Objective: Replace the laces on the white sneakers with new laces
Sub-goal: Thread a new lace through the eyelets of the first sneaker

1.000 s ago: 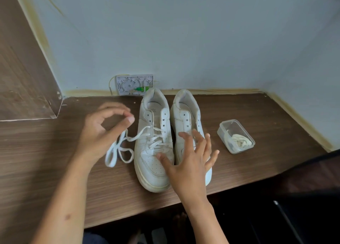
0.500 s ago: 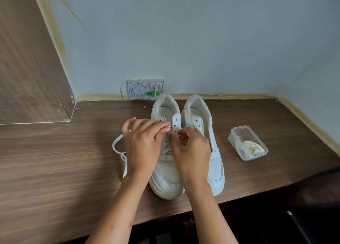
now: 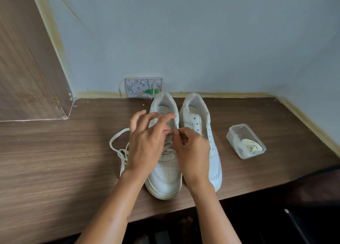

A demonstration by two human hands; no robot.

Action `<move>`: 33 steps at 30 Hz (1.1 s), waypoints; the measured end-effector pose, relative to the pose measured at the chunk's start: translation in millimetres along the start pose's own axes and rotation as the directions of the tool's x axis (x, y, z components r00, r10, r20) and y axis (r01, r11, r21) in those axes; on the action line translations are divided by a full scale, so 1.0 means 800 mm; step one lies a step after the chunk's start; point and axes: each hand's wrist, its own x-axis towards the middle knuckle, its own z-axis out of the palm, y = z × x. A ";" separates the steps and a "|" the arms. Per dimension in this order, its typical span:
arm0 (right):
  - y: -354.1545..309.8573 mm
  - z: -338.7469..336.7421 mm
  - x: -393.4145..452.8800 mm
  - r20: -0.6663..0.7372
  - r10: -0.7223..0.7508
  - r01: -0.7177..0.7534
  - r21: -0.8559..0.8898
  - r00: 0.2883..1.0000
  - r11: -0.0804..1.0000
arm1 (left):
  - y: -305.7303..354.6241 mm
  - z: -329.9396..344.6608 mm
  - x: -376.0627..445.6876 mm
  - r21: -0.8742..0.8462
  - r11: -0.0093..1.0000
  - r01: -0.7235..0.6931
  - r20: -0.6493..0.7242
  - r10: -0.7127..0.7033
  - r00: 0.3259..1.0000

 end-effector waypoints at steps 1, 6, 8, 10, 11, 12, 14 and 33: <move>0.001 0.000 -0.002 -0.001 -0.010 0.010 0.004 1.000 1.000 | 0.000 0.001 0.000 -0.023 1.000 0.013 -0.001 -0.013 1.000; 0.003 -0.006 -0.003 0.013 -0.006 0.005 0.053 1.000 0.999 | -0.007 0.007 0.000 -0.140 0.988 0.060 -0.019 -0.063 0.998; 0.004 -0.007 -0.002 0.016 -0.007 0.006 0.037 1.000 0.999 | -0.010 0.009 0.001 -0.180 0.980 0.082 -0.010 -0.085 0.996; 0.008 -0.006 0.000 0.013 -0.022 0.022 0.015 1.000 1.000 | -0.012 0.010 0.002 -0.221 0.970 0.101 0.012 -0.101 0.995; 0.010 -0.004 0.000 0.004 -0.033 0.033 0.007 0.999 0.999 | -0.015 0.010 0.002 -0.231 0.967 0.106 0.023 -0.104 0.994; 0.011 -0.002 0.001 -0.007 -0.048 0.048 -0.003 0.999 0.999 | -0.018 0.010 0.001 -0.238 0.965 0.114 0.037 -0.108 0.993; 0.013 0.000 0.003 -0.007 -0.091 0.091 -0.020 0.996 0.996 | -0.022 0.009 0.000 -0.253 0.959 0.131 0.067 -0.118 0.991; 0.030 -0.028 0.015 -0.164 -0.147 0.081 -0.354 0.975 0.932 | -0.063 -0.030 0.008 -0.011 0.979 0.202 0.275 -0.191 0.942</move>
